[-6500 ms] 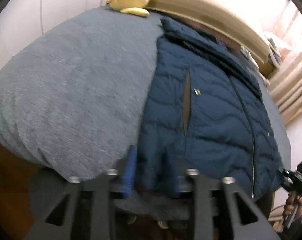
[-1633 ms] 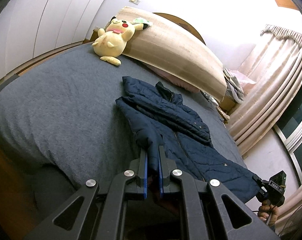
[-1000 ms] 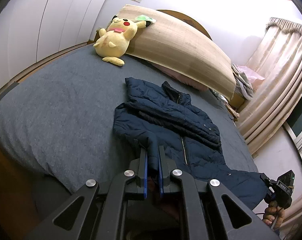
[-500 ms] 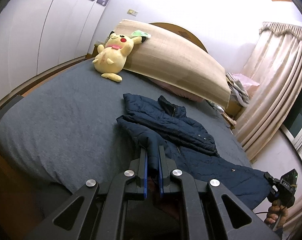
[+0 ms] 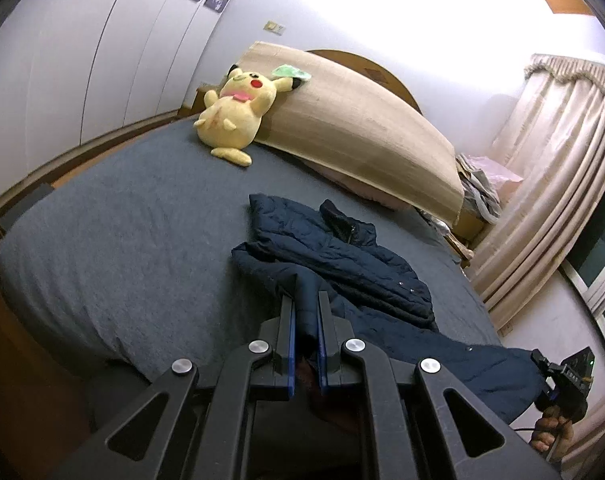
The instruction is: Fold large clothes
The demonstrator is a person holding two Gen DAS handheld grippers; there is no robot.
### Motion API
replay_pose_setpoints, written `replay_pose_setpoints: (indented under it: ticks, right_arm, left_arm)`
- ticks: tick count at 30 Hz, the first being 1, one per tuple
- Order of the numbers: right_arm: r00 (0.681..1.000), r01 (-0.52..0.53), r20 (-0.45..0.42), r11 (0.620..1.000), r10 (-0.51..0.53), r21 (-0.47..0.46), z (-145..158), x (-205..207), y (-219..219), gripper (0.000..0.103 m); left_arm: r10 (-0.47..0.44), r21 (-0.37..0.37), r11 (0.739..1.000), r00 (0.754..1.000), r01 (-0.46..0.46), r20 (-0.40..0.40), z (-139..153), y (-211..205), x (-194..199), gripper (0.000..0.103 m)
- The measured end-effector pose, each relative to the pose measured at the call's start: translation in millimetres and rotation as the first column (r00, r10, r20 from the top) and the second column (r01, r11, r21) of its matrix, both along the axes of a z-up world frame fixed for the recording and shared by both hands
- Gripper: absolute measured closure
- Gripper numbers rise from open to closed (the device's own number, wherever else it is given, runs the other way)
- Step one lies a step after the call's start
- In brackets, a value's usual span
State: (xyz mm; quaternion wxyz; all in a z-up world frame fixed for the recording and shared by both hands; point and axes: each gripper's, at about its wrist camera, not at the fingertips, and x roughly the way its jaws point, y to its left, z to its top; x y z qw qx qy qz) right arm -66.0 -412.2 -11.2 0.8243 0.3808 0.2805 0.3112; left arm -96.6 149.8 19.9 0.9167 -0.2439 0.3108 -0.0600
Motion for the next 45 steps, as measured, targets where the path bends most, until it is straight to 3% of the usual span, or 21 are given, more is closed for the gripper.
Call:
replay_pose_setpoints:
  ticks: [16, 45]
  right_arm:
    - [0.999, 0.042, -0.013, 0.997, -0.042, 0.059, -3.5, 45.5, 1.4, 0.089]
    - [0.995, 0.094, -0.020, 0.995, -0.093, 0.039, 0.4, 90.4, 9.7, 0.089]
  left_arm:
    - [0.007, -0.002, 1.000, 1.000, -0.007, -0.010, 0.1, -3.5, 42.6, 0.094]
    - [0.003, 0.001, 1.000, 1.000, -0.003, 0.011, 3.5, -7.5, 88.7, 0.094]
